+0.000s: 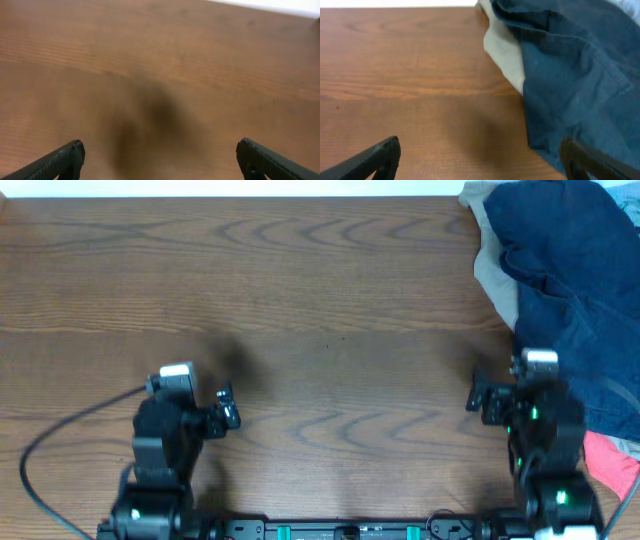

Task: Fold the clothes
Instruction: 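Reach the right gripper into the clothes pile and grasp the blue shorts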

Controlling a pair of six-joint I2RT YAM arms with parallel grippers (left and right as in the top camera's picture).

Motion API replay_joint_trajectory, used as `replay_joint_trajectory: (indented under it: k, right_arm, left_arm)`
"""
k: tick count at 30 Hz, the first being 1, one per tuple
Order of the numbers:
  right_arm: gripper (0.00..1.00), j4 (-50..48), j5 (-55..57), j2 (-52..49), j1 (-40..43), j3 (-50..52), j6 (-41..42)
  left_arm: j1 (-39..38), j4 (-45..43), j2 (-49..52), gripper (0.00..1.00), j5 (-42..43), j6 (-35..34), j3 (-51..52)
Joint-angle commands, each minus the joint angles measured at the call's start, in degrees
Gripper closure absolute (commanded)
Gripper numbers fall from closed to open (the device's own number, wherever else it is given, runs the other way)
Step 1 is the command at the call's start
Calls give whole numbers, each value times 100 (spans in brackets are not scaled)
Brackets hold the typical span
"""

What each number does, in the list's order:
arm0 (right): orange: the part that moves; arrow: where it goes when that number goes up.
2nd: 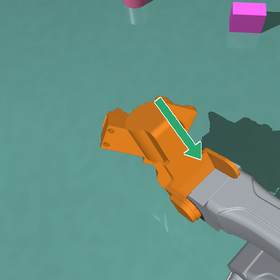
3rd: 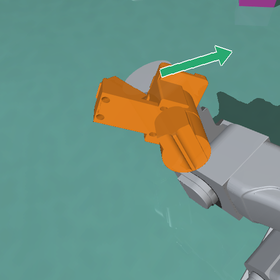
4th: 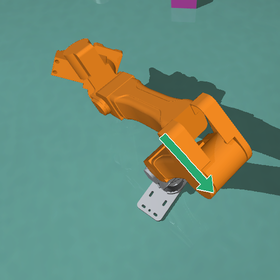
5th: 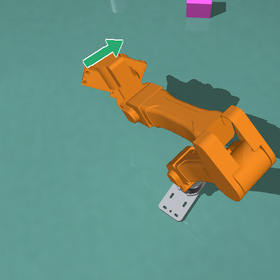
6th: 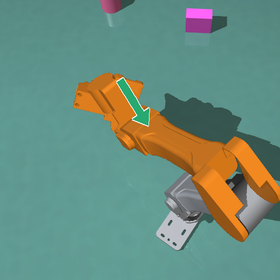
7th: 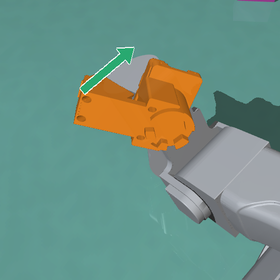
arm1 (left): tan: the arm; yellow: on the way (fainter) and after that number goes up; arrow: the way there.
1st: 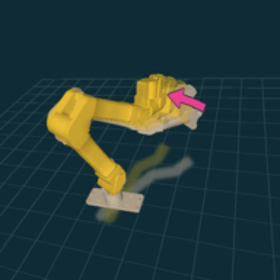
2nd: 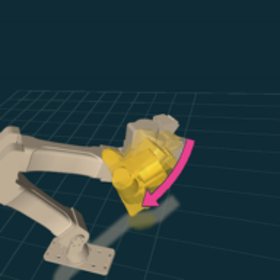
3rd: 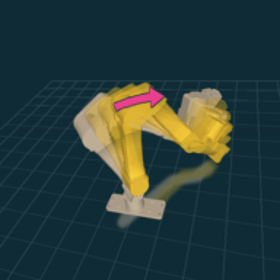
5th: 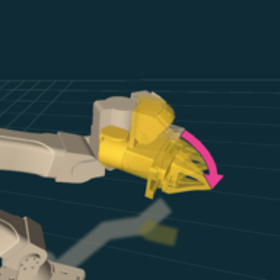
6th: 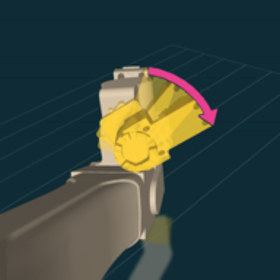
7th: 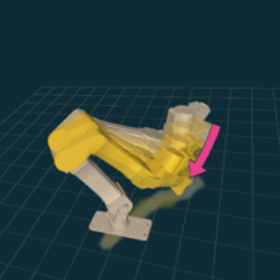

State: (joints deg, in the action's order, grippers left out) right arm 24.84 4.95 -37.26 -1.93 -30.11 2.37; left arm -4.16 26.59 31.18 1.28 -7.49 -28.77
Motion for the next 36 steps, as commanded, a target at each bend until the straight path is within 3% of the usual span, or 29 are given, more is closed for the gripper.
replay_joint_trajectory:
  k: [1,6,10,17,20,29,35,36]
  right_arm:
    - [1,479,-22,-1043,116,-890,28]
    - [1,1797,-592,-2865,474,-2577,-284]
    - [1,2068,-566,-3821,579,-3418,-271]
    - [1,1071,1613,-4374,881,-3547,-157]
    - [1,614,1880,-4540,1388,-3545,-160]
    - [1,367,-20,-5484,2583,-3545,-317]
    - [1,326,-1005,-6059,2745,-3545,-483]
    - [8,321,-1099,-6098,2732,-3545,-483]
  left_arm:
    - [35,472,741,2,-22,-20,-872]
    - [35,1445,1714,2,-24,-4,-1910]
    - [35,1541,2065,2,-24,-7,-2022]
    - [35,1661,2308,2,-22,-9,-2022]
    - [35,1707,2306,2,-22,-28,-2022]
    - [35,1709,2306,2,-22,-26,-2022]
    - [35,1709,2306,2,-22,-28,-2022]
    - [35,1709,2306,2,-22,-26,-2022]
